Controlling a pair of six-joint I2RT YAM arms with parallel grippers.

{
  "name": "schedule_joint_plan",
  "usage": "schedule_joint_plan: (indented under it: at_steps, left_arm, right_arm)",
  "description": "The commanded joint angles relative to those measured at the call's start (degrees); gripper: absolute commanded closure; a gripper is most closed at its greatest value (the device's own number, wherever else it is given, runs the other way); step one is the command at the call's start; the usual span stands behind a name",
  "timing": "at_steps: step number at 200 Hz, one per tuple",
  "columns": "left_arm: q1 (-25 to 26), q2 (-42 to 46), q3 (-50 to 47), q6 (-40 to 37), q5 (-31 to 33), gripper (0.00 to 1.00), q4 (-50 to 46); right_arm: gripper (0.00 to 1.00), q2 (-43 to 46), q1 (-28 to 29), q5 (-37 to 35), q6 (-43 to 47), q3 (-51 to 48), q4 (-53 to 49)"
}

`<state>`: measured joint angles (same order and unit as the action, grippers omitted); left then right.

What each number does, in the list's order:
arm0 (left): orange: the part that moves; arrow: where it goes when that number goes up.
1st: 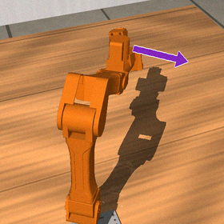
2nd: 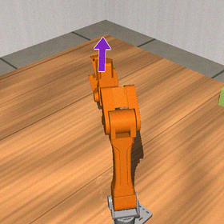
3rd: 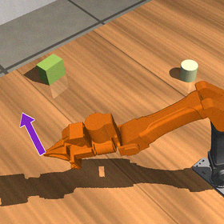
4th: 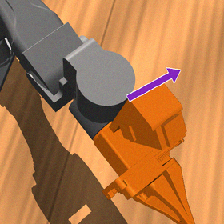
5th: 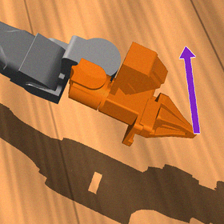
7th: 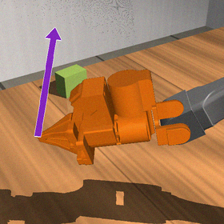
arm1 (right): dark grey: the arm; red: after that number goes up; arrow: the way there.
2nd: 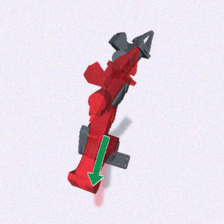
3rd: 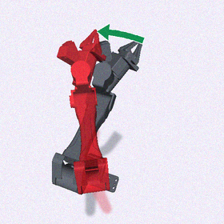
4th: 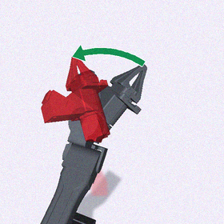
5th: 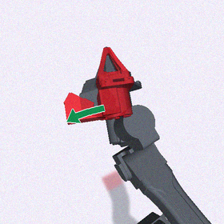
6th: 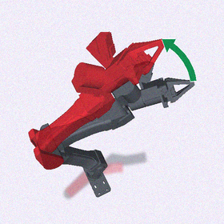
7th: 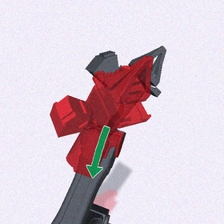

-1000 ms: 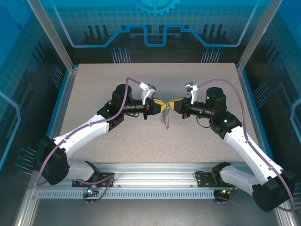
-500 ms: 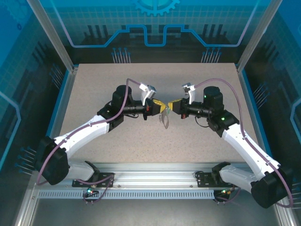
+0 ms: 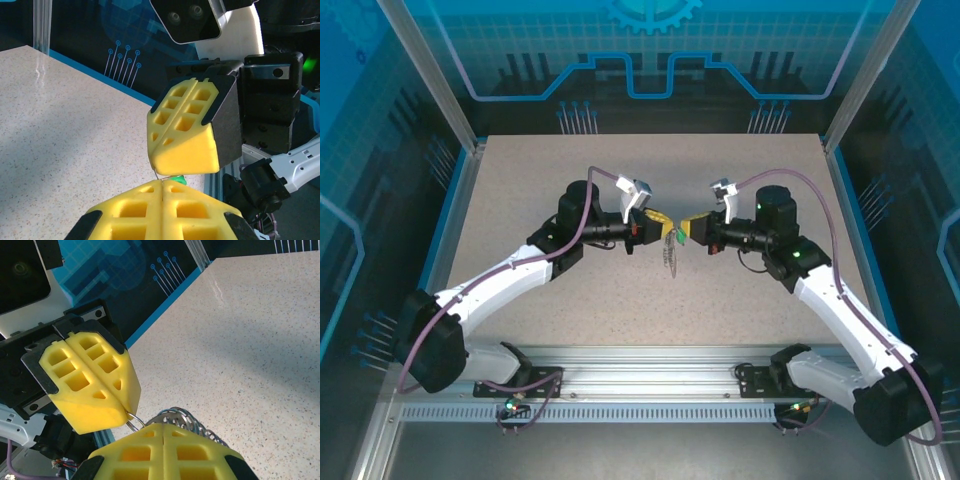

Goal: Put the keys on the keyring

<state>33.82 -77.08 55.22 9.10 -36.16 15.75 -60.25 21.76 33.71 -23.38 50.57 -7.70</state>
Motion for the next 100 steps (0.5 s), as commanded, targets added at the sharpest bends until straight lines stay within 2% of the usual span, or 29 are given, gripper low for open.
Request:
schedule_joint_plan:
  at_steps: [1, 97, 100]
  left_arm:
    - [0.1, 2.5, 0.4, 1.1, -0.1, 1.0, 4.4]
    - [0.0, 1.6, 0.6, 1.8, -0.6, 1.0, 5.0]
    - [0.0, 1.6, 0.5, 1.9, -0.6, 1.0, 5.1]
  right_arm:
    - [1.0, -1.0, 1.1, 0.4, -0.3, -0.5, -1.3]
    - [1.0, -0.8, 1.2, -1.0, -0.2, -0.5, -1.8]
    - [0.96, -0.7, 1.1, -1.0, -0.4, -0.6, -1.8]
